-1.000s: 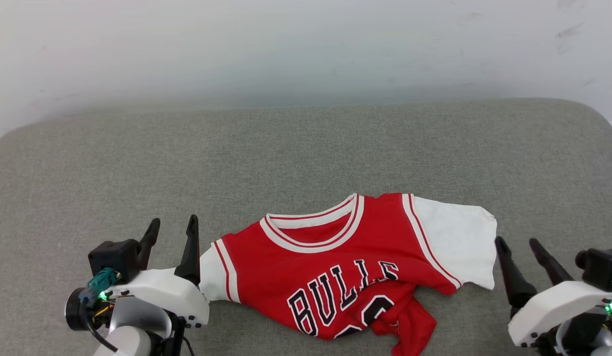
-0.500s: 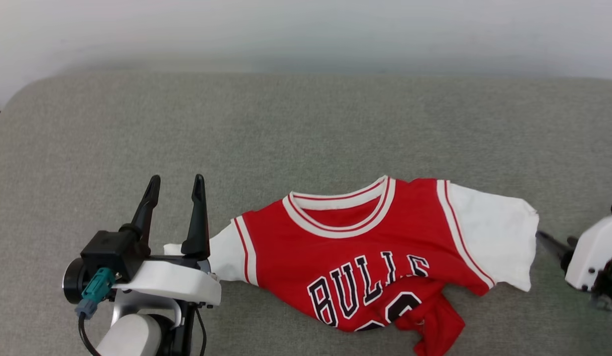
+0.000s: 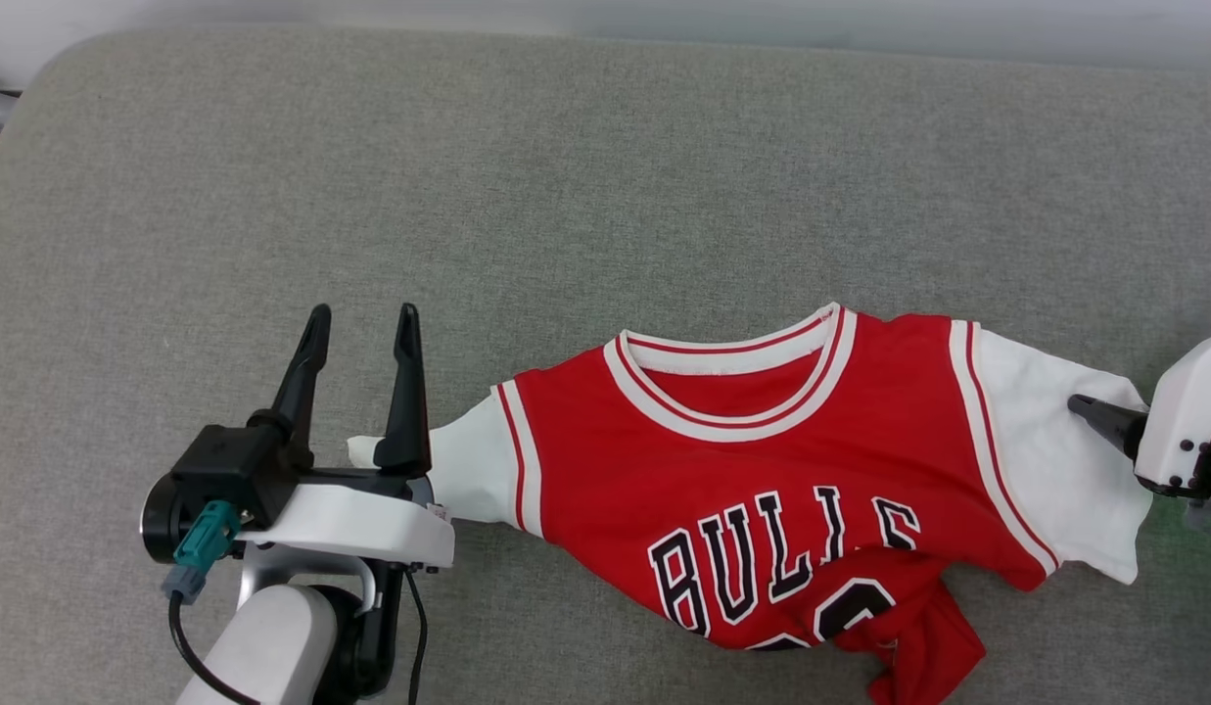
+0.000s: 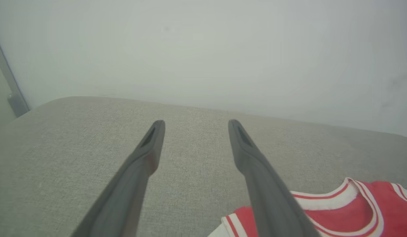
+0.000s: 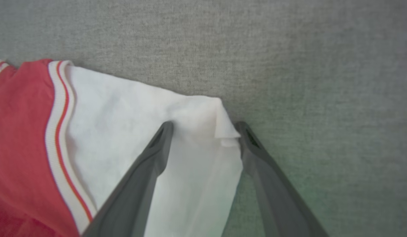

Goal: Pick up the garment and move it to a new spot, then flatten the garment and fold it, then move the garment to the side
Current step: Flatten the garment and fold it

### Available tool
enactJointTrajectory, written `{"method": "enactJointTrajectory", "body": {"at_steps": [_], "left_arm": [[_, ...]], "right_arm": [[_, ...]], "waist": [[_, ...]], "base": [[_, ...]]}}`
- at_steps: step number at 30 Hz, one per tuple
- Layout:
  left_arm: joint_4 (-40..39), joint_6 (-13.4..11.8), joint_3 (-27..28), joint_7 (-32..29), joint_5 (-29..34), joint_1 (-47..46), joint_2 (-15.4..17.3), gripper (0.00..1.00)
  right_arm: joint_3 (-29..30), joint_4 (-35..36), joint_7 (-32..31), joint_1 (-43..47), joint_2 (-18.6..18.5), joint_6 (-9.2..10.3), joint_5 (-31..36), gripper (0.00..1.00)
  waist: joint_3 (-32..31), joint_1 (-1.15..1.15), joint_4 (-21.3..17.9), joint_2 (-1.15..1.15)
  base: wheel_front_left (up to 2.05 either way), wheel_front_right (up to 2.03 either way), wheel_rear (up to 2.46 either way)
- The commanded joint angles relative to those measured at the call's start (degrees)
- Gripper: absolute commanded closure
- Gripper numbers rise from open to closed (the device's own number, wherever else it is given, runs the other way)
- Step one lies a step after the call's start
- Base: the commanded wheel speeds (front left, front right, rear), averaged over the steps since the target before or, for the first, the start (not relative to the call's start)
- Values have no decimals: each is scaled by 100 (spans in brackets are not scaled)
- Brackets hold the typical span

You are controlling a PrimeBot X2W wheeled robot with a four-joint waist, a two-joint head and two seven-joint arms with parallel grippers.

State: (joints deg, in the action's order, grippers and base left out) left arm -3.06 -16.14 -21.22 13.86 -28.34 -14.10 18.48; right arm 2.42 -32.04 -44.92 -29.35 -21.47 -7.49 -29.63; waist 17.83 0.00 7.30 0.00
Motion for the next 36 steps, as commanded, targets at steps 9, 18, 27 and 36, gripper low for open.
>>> {"method": "enactJointTrajectory", "body": {"at_steps": [9, 18, 27, 36], "left_arm": [[224, 59, 120, -386, -255, 77, 166, 0], [166, 549, 339, -2843, -1614, -40, 1027, 0], [625, 458, 251, -4683, -2360, -119, 1554, 0], [1611, 560, -157, -5447, -2603, -158, 1367, 0]], "right_arm": [[-290, -227, -16, 259, 195, -5, -211, 100], [-164, 314, 374, 261, 195, 2, -68, 100], [-244, 711, 381, 443, 497, 2, -16, 100], [-264, 775, 440, 446, 566, 2, -64, 100]], "waist": [[-160, 0, -141, 0], [-433, 0, -383, 0], [-362, 0, -695, 0], [-229, 0, -888, 0]], "base": [[0, 0, 0], [0, 0, 0], [0, 0, 0], [0, 0, 0]]}}
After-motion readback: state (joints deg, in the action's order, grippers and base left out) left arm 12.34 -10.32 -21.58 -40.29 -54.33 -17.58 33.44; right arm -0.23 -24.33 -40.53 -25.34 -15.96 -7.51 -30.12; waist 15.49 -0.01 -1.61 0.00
